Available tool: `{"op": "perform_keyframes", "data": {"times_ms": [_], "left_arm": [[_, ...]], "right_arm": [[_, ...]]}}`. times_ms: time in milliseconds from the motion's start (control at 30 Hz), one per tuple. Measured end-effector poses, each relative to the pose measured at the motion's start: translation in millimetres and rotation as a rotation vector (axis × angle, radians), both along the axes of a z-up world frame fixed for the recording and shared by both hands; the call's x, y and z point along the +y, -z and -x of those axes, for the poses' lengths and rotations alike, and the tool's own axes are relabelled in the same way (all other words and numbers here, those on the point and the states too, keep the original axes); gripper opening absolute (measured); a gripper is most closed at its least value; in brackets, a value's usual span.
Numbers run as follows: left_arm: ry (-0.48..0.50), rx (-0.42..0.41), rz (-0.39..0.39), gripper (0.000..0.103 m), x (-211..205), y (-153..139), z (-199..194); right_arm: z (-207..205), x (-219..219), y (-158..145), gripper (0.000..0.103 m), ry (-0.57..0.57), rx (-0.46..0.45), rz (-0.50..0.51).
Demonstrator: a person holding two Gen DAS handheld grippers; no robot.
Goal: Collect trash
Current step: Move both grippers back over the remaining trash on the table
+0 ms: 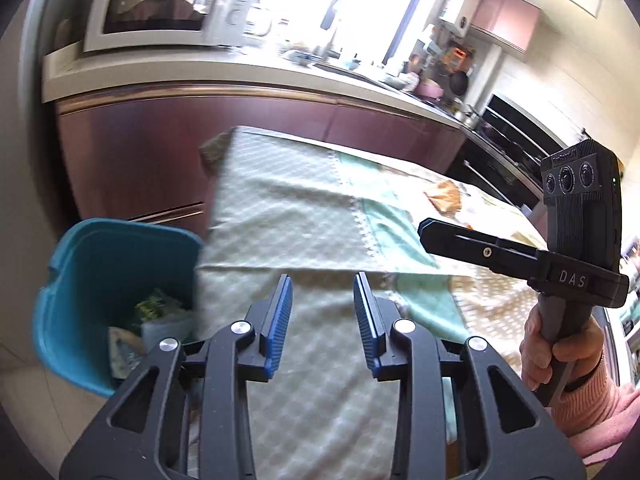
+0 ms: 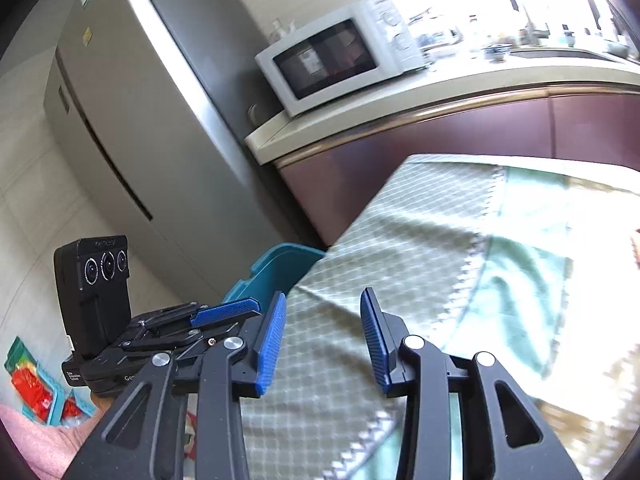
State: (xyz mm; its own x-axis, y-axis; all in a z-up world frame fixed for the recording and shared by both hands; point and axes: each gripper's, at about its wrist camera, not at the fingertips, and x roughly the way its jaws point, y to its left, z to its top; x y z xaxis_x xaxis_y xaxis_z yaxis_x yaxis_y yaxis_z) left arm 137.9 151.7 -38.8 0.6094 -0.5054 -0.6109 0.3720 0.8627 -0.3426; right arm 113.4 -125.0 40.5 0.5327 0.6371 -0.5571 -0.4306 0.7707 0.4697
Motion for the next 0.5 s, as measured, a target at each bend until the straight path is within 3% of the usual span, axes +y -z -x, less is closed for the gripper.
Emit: {"op": "perform_keyframes", "data": {"times_ms": [500], "left_arm": [[0.231,0.038,0.018,0.045,-155.9,-3.9,-20.3]], "right_arm": [[40.6,-167.9,10.0,0.056,0.378,0.014,-0.002]]}}
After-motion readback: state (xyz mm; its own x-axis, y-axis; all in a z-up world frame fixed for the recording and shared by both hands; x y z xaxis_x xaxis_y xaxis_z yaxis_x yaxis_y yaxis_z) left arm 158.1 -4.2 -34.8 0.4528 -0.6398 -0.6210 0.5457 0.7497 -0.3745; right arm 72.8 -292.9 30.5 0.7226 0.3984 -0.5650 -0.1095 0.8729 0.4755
